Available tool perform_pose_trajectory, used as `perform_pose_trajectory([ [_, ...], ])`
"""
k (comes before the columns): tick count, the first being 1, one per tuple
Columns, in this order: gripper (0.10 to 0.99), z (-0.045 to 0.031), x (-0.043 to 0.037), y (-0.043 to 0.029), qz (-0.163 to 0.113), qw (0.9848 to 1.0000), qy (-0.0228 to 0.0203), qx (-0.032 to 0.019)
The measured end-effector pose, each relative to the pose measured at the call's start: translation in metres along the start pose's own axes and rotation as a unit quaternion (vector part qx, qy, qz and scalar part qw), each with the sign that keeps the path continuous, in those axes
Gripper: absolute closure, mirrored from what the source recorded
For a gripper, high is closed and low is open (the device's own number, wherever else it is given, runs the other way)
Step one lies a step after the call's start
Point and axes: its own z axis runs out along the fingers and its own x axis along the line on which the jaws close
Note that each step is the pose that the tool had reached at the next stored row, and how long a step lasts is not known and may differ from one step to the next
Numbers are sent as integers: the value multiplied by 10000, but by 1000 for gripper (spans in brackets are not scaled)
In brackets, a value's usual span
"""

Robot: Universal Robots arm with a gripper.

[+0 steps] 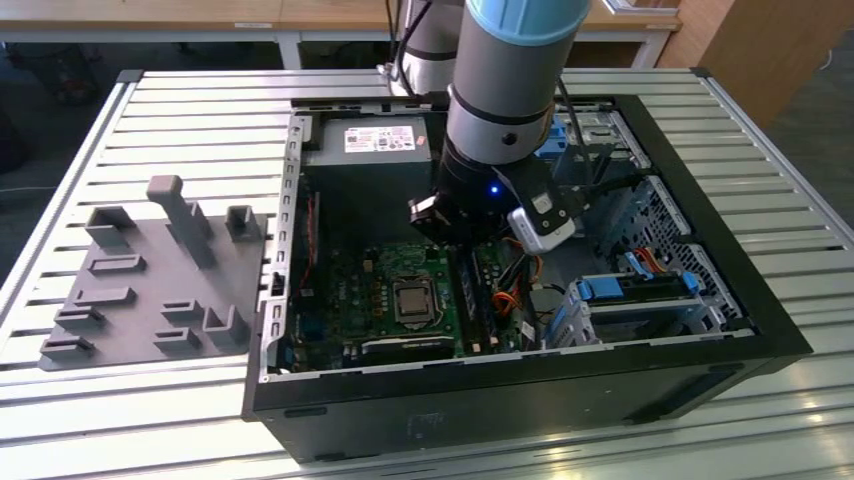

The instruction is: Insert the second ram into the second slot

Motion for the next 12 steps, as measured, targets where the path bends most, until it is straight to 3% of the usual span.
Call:
perform_pose_trajectory([
  [5,949,14,1,-79,35,10000,0,-1],
  [12,949,50,-18,-100,99,9999,22,-3],
])
